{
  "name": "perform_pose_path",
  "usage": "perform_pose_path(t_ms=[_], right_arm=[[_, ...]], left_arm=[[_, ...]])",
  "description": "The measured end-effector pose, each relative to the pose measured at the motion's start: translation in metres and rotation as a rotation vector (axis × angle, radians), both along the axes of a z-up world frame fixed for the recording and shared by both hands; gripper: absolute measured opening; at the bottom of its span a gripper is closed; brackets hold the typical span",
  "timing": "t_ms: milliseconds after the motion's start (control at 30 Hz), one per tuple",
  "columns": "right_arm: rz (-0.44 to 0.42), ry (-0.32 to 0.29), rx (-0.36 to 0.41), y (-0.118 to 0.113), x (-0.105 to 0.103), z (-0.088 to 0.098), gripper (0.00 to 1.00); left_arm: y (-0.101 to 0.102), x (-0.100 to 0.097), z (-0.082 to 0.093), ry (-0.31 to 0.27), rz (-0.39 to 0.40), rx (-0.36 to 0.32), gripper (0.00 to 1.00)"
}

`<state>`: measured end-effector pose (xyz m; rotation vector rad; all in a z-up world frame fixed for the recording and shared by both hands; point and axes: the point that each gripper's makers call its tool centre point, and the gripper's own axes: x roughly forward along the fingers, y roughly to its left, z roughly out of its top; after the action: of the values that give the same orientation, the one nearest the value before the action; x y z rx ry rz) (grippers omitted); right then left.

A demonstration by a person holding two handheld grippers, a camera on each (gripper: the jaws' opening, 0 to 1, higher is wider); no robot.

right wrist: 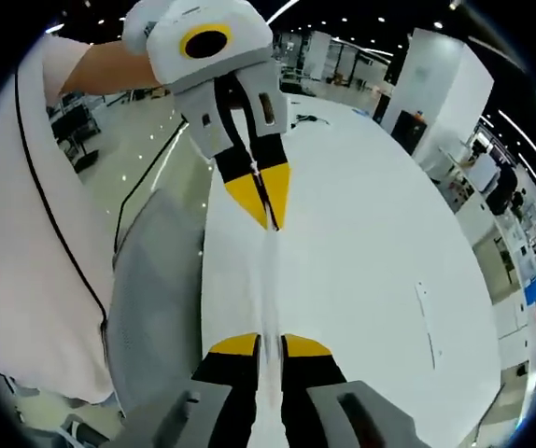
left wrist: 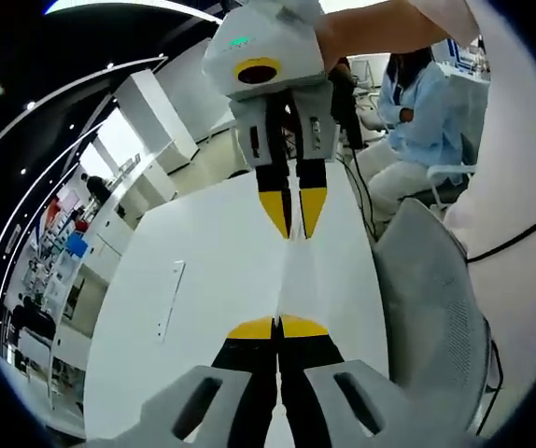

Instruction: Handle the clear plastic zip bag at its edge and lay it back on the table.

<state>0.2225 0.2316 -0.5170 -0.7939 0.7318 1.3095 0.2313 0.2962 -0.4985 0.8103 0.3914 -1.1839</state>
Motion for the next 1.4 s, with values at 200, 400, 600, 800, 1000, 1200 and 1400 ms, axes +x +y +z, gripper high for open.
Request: perform_pose_path(t_ms=[200,400,600,800,1000,1200,1400], right_arm=[[-0.061,0.051,0.072,0.004,0.007,0.009,0.04],[-0.089,0.092,0.129,0.008,0.01,0.014,0.04],[-0.101,0.124,0.165,0.011,0.009,0.018,0.04],[-0.109,0.165,0.227,0.017,0.007,0.026,0.05],[-0.112,0.183,0.244,0.018,0.008,0.028,0.05],[-0.111,0.173,0.231,0.016,0.011,0.025,0.04],[-0.105,0.178,0.226,0.017,0.009,0.022,0.04]], left_arm=[[0.0,-0.002,0.0,-0.021,-0.02,0.004,0.0],[0.0,-0.001,0.001,-0.032,-0.026,0.002,0.0],[0.0,0.0,0.0,-0.034,-0.028,0.003,0.0],[0.001,0.0,-0.001,-0.031,-0.027,0.001,0.0],[0.001,-0.001,-0.001,-0.03,-0.025,0.001,0.0],[0.0,-0.003,0.0,-0.034,-0.031,0.002,0.0],[-0.003,-0.005,0.0,-0.044,-0.044,0.01,0.0]])
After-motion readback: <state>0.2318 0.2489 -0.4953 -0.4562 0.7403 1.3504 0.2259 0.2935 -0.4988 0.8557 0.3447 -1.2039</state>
